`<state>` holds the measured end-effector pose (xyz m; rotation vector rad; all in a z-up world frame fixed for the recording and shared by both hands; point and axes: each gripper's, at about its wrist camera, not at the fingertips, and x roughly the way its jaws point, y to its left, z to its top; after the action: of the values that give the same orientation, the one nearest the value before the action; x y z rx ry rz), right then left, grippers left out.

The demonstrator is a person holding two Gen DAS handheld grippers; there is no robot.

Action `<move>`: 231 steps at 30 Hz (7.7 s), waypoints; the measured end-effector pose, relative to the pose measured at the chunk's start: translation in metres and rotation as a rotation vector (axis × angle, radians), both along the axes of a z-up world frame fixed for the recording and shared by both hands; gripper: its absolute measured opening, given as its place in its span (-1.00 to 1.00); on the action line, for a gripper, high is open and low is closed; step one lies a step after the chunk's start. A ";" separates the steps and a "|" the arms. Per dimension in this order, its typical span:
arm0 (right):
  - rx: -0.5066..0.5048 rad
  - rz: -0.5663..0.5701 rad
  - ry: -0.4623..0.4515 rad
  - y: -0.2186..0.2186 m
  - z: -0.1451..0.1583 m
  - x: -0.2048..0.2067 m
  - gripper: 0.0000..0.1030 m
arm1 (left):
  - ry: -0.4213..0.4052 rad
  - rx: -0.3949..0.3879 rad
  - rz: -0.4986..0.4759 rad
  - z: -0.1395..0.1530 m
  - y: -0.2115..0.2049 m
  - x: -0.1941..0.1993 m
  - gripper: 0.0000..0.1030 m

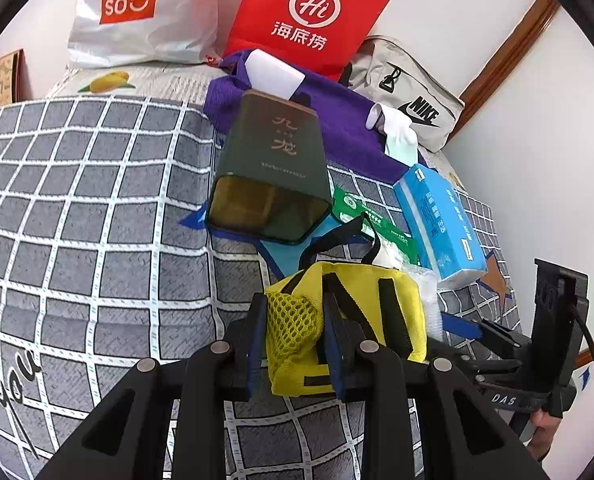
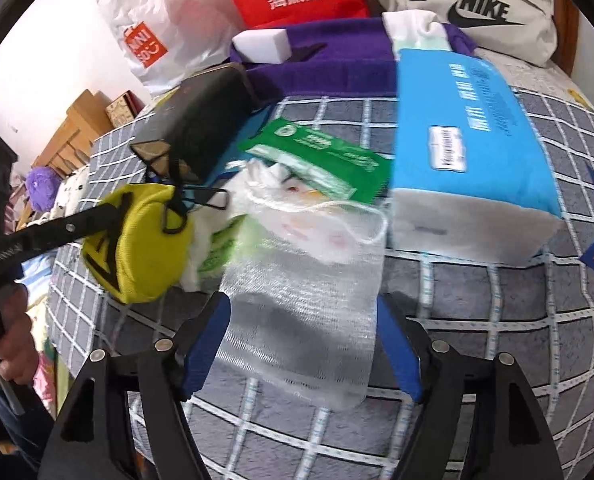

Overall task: Organize soft objects
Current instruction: 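Move the right tool down onto the clear mesh bag and close it, then carry the mesh bag with the right tool while the left tool carries the yellow pouch toward the towel, then lower the mesh bag onto the towel with the right tool while the left tool releases the yellow pouch there, then grasp the white tissue with the left tool while the right tool returns toward the table, then lift the white tissue with the left tool while the right tool grasps the green snack packet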

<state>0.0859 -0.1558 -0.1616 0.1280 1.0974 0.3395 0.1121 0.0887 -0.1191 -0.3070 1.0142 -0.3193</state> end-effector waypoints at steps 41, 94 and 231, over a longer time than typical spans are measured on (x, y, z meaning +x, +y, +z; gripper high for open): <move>-0.096 0.036 -0.251 -0.028 0.072 -0.032 -0.89 | -0.104 -0.003 -0.001 0.055 -0.017 -0.007 -0.51; -0.125 0.075 -0.238 -0.024 0.098 0.236 -0.88 | -0.017 0.183 0.064 0.047 -0.037 0.243 -0.50; -0.369 0.429 -0.047 0.062 0.000 0.120 0.26 | 0.042 0.163 0.011 -0.015 0.009 0.030 -0.58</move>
<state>0.2055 -0.0941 -0.1614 -0.4469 1.1196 0.5121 0.1417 0.0973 -0.1343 -0.1722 1.0730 -0.2196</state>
